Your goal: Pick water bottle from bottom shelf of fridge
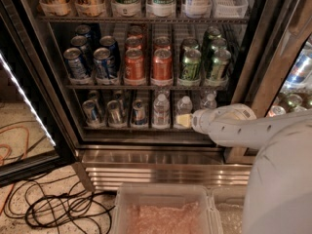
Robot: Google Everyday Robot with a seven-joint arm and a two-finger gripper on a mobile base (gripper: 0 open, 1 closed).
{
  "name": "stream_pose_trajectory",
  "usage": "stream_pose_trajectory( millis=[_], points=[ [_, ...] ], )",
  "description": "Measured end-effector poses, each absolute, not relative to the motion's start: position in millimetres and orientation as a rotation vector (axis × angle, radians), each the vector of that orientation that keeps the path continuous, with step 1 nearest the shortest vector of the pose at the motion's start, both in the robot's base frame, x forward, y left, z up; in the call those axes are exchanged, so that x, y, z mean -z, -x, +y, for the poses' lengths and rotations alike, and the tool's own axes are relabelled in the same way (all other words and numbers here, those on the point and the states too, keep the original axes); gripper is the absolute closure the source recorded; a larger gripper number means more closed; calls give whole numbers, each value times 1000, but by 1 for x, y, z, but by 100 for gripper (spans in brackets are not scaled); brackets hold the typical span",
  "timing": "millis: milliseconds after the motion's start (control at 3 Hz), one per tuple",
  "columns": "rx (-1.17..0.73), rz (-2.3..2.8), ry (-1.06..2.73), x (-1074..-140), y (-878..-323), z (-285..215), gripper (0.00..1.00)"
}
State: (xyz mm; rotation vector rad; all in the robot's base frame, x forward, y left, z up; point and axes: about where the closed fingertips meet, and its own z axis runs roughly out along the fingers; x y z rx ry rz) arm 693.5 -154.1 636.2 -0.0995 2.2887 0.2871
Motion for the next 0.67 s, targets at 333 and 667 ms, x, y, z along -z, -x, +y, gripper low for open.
stream_pose_trajectory(
  millis=[333, 667],
  points=[
    [-280, 2271, 65, -635, -700, -160, 26],
    [-278, 2270, 61, -634, -699, -161, 23]
  ],
)
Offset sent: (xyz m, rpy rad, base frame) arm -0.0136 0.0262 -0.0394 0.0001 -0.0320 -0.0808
